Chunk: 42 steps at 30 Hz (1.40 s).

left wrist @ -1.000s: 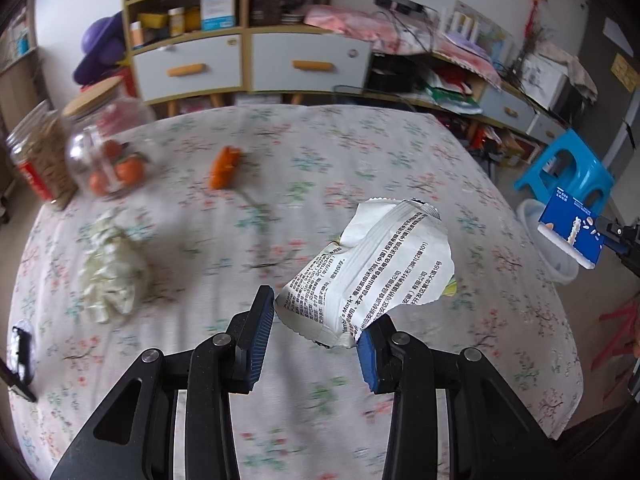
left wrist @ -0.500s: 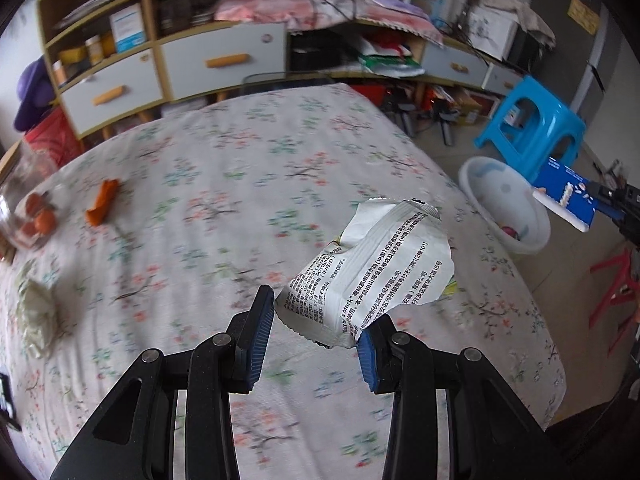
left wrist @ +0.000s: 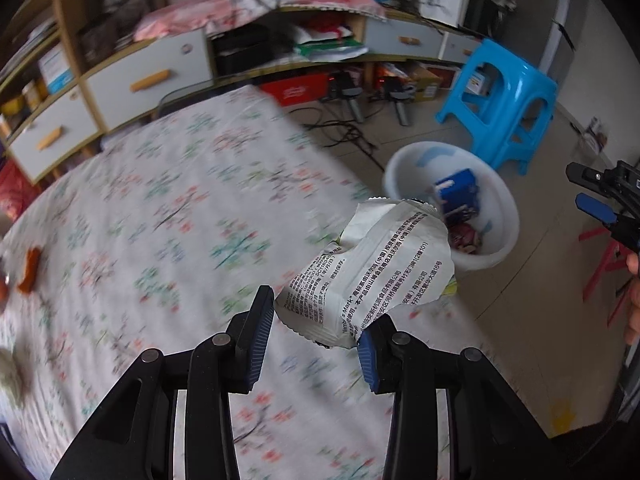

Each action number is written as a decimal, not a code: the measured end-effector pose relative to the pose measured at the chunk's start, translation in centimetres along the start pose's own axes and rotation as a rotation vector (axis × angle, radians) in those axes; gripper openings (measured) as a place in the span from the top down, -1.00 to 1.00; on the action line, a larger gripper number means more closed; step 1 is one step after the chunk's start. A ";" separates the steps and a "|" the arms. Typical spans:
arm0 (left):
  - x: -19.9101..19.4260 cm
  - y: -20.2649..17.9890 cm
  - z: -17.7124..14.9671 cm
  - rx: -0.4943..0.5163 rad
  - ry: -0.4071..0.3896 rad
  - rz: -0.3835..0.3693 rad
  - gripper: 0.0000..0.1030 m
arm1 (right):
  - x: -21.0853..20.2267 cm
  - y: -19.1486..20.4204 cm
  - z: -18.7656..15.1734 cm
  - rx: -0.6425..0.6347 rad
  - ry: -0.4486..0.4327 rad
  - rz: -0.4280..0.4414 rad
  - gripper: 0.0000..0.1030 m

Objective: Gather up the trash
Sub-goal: 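Carry the wrapper and blue box over the white bin and open both tools, then move both open tools back over the table toward the tissue and peel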

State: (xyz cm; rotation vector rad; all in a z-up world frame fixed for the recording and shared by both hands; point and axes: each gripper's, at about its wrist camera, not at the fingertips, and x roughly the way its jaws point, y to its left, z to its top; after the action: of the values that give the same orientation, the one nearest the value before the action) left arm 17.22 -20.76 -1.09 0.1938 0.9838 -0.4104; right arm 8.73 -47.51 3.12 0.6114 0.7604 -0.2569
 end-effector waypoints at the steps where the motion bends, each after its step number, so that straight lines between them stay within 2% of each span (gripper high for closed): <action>1: 0.3 -0.6 0.4 0.014 -0.003 -0.002 0.21 | -0.2 -0.2 0.0 0.002 -0.004 -0.003 -0.30; 11: 4.4 -6.2 3.5 0.100 0.007 -0.022 0.19 | -1.3 -2.7 -0.1 0.006 -0.007 -0.076 -0.30; 18: 5.1 -8.2 4.7 0.133 -0.031 -0.037 0.14 | -1.5 -3.1 0.0 -0.019 -0.007 -0.099 -0.34; 19: 5.1 -8.4 4.9 0.134 -0.039 -0.043 0.02 | -1.5 -3.1 0.0 -0.021 -0.007 -0.098 -0.35; 20: 5.1 -8.5 5.0 0.136 -0.042 -0.046 -0.18 | -1.5 -3.1 0.0 -0.024 -0.007 -0.097 -0.35; 21: 5.1 -8.5 5.1 0.134 -0.044 -0.046 -0.28 | -1.5 -3.1 0.0 -0.026 -0.008 -0.096 -0.35; 23: 4.9 -8.3 5.2 0.114 -0.056 -0.042 -0.55 | -1.6 -3.1 0.0 -0.033 -0.008 -0.097 -0.38; 26: 4.5 -7.7 5.0 0.086 -0.067 -0.033 -0.71 | -1.6 -3.0 -0.1 -0.037 -0.007 -0.099 -0.43; 33: 2.9 -5.7 3.6 0.082 -0.072 -0.007 -0.85 | -1.7 -2.8 -0.1 -0.044 -0.012 -0.097 -0.53; 37: 1.5 -3.4 2.3 0.055 -0.063 -0.019 -0.95 | -1.6 -1.9 -0.3 -0.061 -0.006 -0.090 -0.57; 42: -0.4 0.1 0.3 0.028 -0.052 0.007 -0.96 | -1.0 0.4 -0.9 -0.124 0.007 -0.085 -0.60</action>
State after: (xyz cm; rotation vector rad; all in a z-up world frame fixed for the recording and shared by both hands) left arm 17.30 -20.69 -0.59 0.2113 0.9267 -0.4211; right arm 7.65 -46.62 3.51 0.4636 0.8042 -0.2832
